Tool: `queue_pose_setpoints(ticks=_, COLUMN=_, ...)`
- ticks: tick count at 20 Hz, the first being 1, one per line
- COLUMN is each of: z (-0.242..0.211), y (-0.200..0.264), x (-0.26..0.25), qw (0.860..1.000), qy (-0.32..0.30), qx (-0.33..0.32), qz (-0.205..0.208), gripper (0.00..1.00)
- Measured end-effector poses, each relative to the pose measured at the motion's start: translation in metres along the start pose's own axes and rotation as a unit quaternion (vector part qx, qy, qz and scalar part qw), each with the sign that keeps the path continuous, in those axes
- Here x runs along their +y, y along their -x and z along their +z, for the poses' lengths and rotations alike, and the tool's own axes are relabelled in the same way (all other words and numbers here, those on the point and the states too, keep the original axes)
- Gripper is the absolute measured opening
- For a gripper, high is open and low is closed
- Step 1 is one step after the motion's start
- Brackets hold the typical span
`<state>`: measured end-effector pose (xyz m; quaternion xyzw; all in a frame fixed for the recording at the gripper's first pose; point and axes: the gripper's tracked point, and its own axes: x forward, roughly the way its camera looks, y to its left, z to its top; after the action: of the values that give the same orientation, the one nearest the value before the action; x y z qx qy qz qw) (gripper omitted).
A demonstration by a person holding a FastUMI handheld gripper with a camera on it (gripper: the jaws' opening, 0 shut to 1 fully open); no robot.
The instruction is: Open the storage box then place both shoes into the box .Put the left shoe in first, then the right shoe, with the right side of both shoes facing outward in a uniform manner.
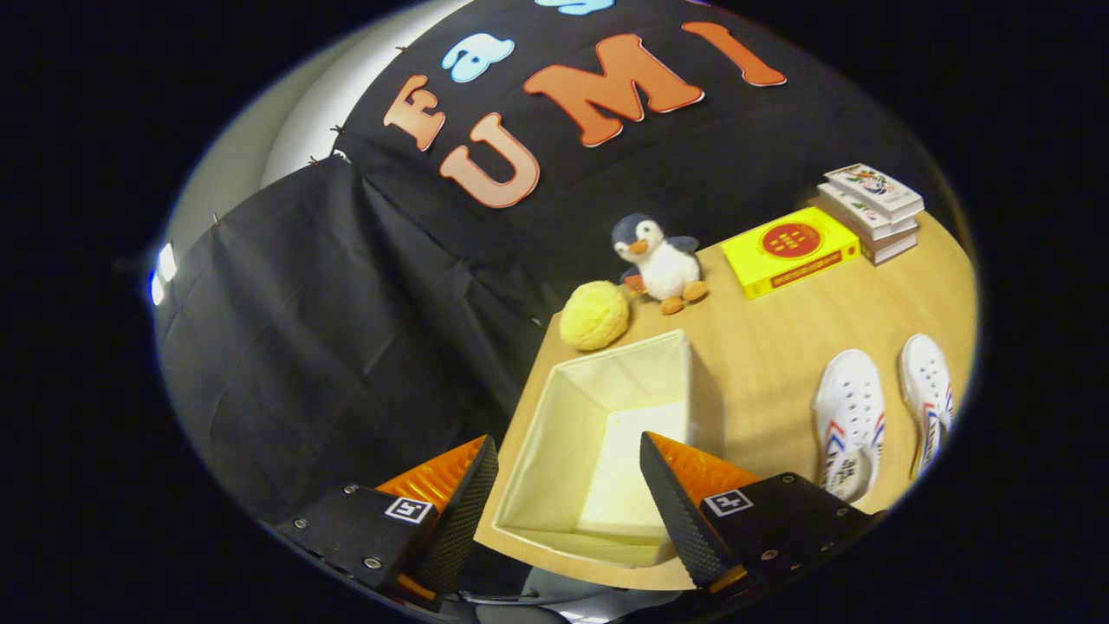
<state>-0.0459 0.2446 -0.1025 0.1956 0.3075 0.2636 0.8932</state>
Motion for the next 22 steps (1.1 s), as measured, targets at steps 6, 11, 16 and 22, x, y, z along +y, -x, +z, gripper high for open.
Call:
queue_pose_setpoints(ticks=6, z=0.01, y=0.039, x=-0.116, qw=0.994, qy=0.017, qx=-0.022, qz=-0.109, gripper=0.96)
queue_pose_setpoints(ticks=11, z=-0.004, y=0.049, x=-0.191, qw=0.983, qy=0.041, qx=-0.013, qz=-0.179, gripper=0.96)
queue_pose_setpoints(ticks=16, z=-0.033, y=0.034, x=-0.233, qw=0.976, qy=0.07, qx=0.017, qz=-0.206, gripper=0.9)
queue_pose_setpoints(ticks=22, z=-0.065, y=-0.007, x=-0.268, qw=0.97, qy=0.088, qx=0.06, qz=-0.216, gripper=0.71)
